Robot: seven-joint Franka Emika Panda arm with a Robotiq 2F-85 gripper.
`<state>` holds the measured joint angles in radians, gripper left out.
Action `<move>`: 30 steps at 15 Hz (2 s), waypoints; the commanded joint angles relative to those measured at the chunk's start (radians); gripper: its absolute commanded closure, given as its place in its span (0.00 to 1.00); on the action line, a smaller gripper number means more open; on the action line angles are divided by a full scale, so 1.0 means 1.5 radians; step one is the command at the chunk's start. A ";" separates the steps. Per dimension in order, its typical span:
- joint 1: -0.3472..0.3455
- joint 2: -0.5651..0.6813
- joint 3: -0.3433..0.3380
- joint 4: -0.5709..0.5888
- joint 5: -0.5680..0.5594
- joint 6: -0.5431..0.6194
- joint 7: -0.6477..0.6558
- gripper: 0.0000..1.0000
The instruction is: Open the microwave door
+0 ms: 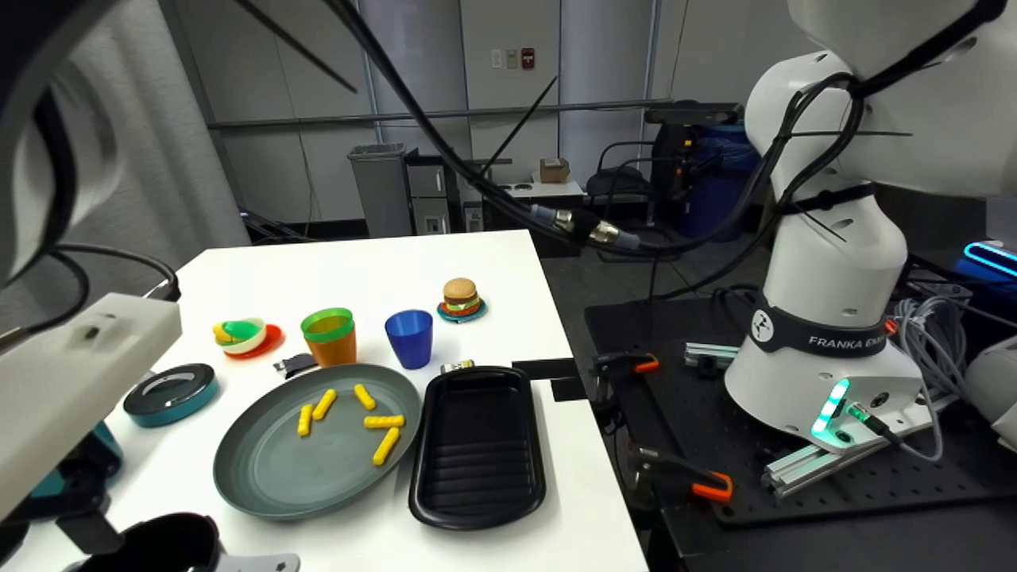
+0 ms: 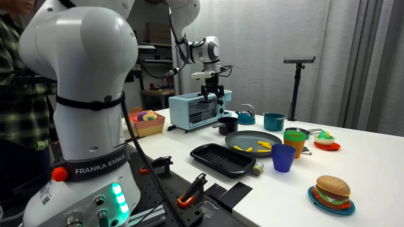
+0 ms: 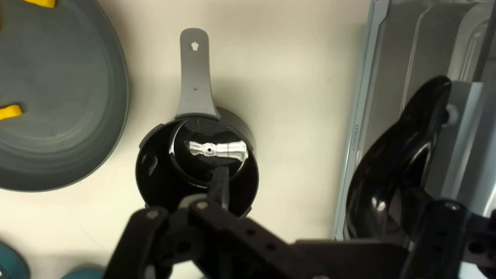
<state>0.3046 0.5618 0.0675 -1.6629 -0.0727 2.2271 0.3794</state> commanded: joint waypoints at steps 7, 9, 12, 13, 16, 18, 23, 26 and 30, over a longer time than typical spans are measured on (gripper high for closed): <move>-0.028 -0.034 0.008 -0.032 0.036 0.001 -0.033 0.00; -0.032 -0.035 0.008 -0.035 0.038 0.002 -0.034 0.00; -0.035 -0.037 0.007 -0.041 0.038 0.003 -0.035 0.00; -0.036 -0.038 0.007 -0.043 0.039 0.004 -0.036 0.00; -0.042 -0.039 0.006 -0.050 0.040 0.008 -0.036 0.00; -0.046 -0.038 0.004 -0.055 0.041 0.010 -0.036 0.00; -0.060 -0.038 -0.002 -0.074 0.041 0.025 -0.037 0.00; -0.071 -0.036 -0.003 -0.085 0.044 0.035 -0.040 0.00; -0.084 -0.033 -0.003 -0.099 0.057 0.048 -0.046 0.00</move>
<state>0.2083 0.5541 0.0652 -1.7607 -0.0218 2.2894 0.3593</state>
